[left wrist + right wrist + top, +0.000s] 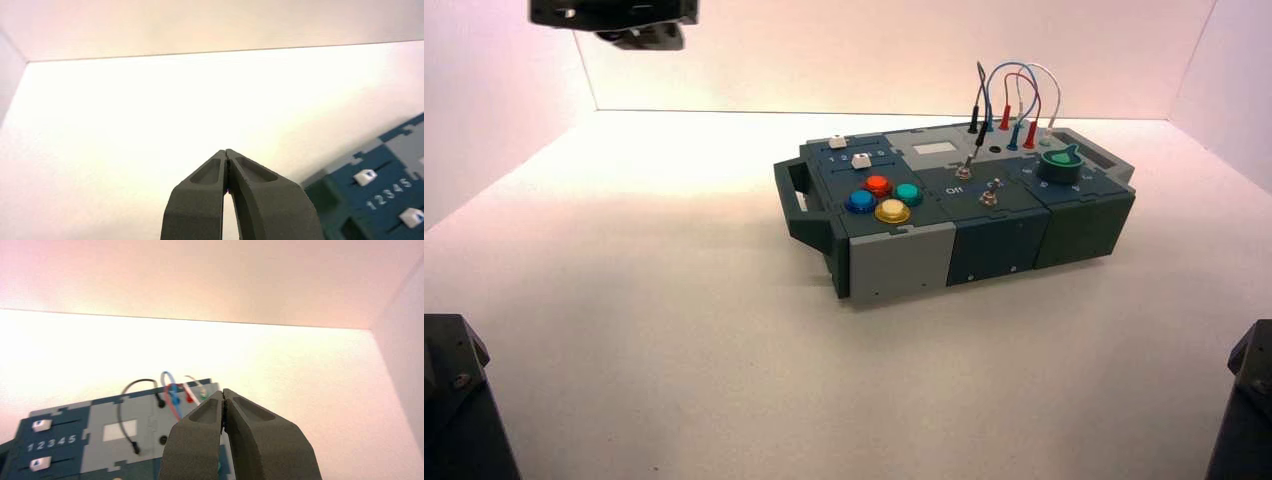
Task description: Return to the home position.
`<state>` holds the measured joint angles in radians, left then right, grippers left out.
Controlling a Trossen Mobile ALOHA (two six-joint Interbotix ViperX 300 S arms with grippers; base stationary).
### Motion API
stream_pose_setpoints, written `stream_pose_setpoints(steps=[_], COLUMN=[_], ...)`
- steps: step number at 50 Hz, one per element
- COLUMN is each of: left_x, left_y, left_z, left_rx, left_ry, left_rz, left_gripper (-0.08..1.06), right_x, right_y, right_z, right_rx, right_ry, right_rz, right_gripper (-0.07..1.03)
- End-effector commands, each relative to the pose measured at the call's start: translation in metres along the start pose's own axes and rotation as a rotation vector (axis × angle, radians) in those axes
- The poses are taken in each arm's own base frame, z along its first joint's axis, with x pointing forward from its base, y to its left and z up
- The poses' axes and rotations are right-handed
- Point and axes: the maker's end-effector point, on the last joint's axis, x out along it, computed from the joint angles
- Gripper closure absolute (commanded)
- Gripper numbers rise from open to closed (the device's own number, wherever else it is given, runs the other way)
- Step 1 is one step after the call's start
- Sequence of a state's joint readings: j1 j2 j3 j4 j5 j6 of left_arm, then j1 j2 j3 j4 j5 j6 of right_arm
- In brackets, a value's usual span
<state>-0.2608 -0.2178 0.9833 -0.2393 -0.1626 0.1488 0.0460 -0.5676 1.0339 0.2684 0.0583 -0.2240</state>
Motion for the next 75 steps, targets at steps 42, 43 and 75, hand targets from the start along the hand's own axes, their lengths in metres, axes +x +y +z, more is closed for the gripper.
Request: stream_pose_setpoints(steps=[42,43,75], left_x=[-0.100,-0.100,-0.125], left_y=[0.048,0.048,0.042], left_z=[0.019,0.018,0.010], left_rx=[-0.089,-0.089,-0.098], left_ry=[-0.244,-0.243,-0.274], left_rz=[0.114,0.114,0.092], left_gripper=[1.01,1.01,1.01], right_x=[-0.022,-0.022,-0.063], right_y=[-0.025,-0.025,-0.018], right_z=[0.007,0.006,0.009], right_rx=[0.053,0.053,0.080], right_ry=[-0.022,-0.021,-0.131], right_rz=[-0.066,-0.065,-0.043], right_gripper=[0.99,0.99,0.99])
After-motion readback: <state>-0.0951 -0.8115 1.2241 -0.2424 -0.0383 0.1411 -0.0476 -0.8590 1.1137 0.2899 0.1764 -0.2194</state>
